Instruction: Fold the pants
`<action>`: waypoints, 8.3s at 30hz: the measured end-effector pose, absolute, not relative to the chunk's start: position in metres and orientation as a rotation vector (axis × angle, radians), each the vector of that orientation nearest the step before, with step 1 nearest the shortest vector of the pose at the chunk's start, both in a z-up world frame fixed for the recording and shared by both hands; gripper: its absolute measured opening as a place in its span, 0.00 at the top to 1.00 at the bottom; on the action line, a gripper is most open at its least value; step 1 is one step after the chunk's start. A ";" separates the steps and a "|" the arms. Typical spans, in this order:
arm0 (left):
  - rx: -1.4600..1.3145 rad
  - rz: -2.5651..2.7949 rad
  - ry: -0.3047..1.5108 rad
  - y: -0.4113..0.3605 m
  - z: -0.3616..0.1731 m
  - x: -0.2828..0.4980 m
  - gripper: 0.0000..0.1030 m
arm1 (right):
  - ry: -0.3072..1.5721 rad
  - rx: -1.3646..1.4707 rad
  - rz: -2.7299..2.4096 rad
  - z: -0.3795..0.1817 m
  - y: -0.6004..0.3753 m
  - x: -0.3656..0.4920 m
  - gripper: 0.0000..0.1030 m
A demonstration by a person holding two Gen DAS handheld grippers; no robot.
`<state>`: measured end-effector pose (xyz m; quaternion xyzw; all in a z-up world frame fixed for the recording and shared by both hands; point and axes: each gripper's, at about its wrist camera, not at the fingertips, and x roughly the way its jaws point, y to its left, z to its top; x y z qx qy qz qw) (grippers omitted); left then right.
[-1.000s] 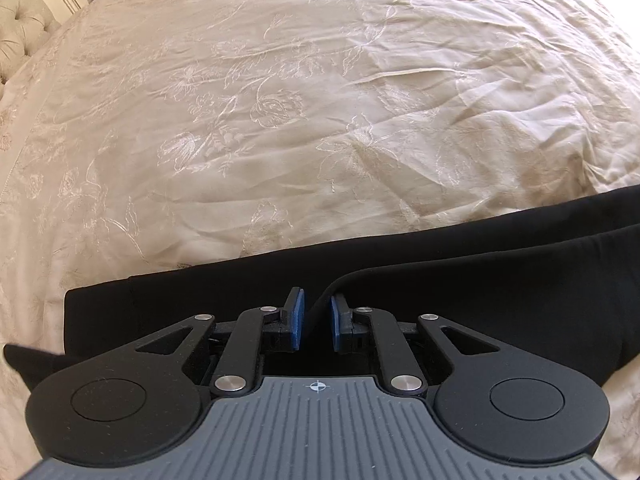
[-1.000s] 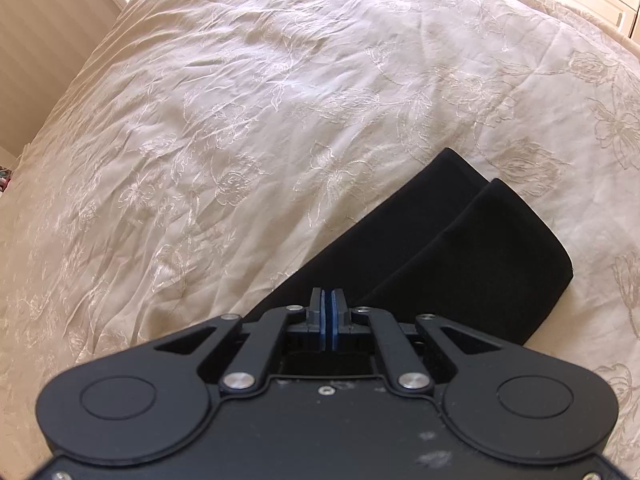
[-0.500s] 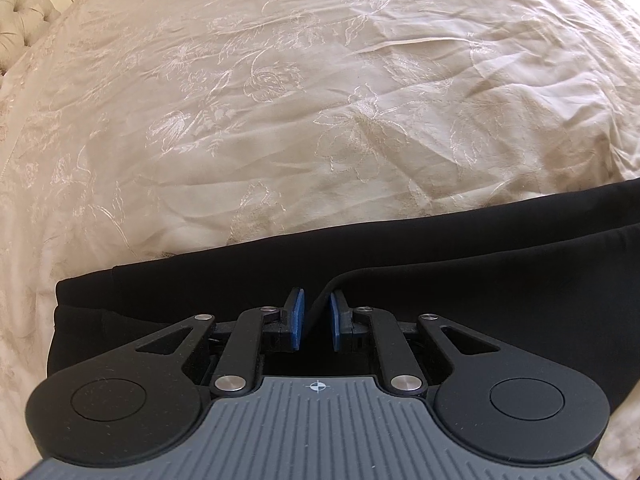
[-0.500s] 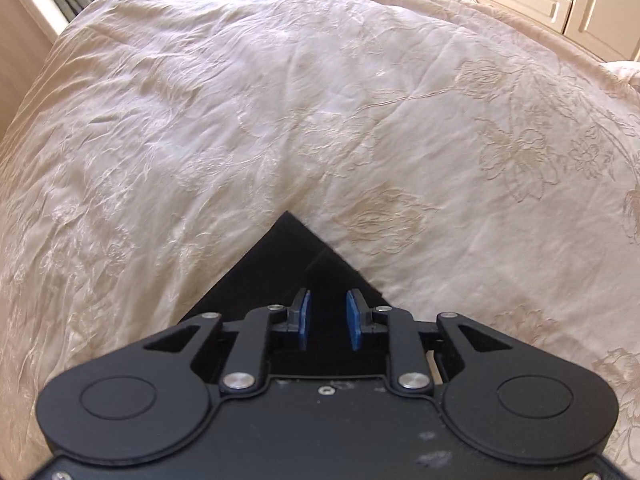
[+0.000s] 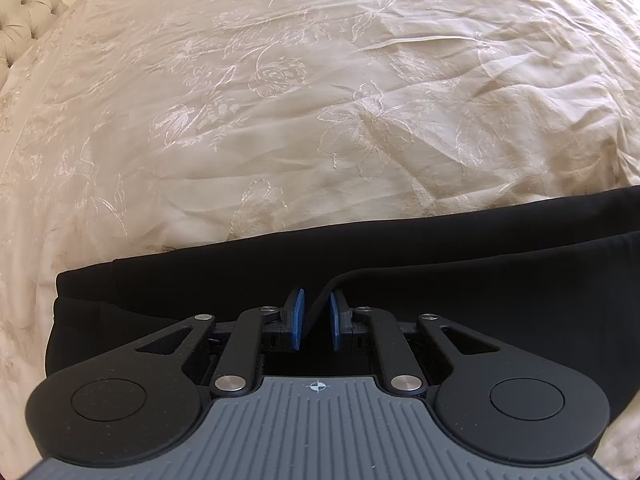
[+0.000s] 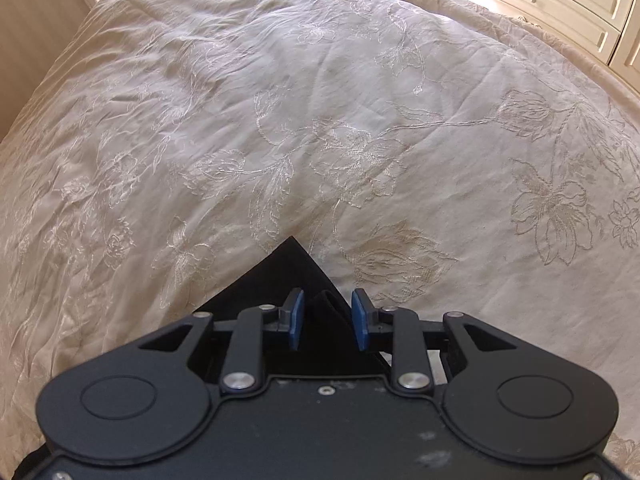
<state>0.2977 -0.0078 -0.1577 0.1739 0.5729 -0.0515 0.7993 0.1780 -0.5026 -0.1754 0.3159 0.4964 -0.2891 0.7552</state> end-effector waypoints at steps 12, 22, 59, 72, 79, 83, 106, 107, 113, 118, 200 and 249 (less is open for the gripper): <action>0.262 -0.080 1.144 0.005 -0.124 0.292 0.92 | 0.961 0.637 -0.527 -0.125 -0.490 0.190 0.97; 0.321 -0.104 1.233 -0.003 -0.154 0.316 0.90 | 1.093 0.586 -0.639 -0.169 -0.498 0.216 0.96; 0.288 0.091 1.301 0.068 -0.103 0.173 0.78 | 1.084 0.510 -0.014 -0.105 -0.268 0.134 0.78; 0.355 -0.026 1.176 0.109 -0.113 0.236 0.78 | 1.191 0.470 0.064 -0.108 -0.139 0.124 0.78; 0.415 -0.089 1.207 0.135 -0.150 0.286 0.78 | 1.222 0.473 0.036 -0.121 -0.077 0.136 0.75; 0.510 -0.140 1.208 0.139 -0.170 0.301 0.78 | 1.231 0.467 0.022 -0.135 -0.048 0.150 0.73; 0.402 -0.264 1.143 0.180 -0.119 0.307 0.78 | 1.229 0.508 0.068 -0.118 -0.040 0.183 0.96; 0.390 -0.279 1.138 0.183 -0.113 0.300 0.78 | 1.237 0.523 0.078 -0.114 -0.044 0.184 0.96; 0.298 -0.461 1.192 0.173 -0.102 0.246 0.78 | 1.287 0.673 0.086 -0.101 -0.068 0.180 0.97; 0.385 -0.660 1.228 0.132 -0.128 0.207 0.78 | 1.269 0.781 0.059 -0.096 -0.082 0.176 0.98; 0.301 -0.265 1.248 0.227 -0.138 0.295 0.64 | 1.269 0.144 0.142 -0.129 0.030 0.154 0.68; 0.386 -0.388 1.164 0.193 -0.127 0.299 0.61 | 1.255 0.257 0.093 -0.130 -0.048 0.213 0.85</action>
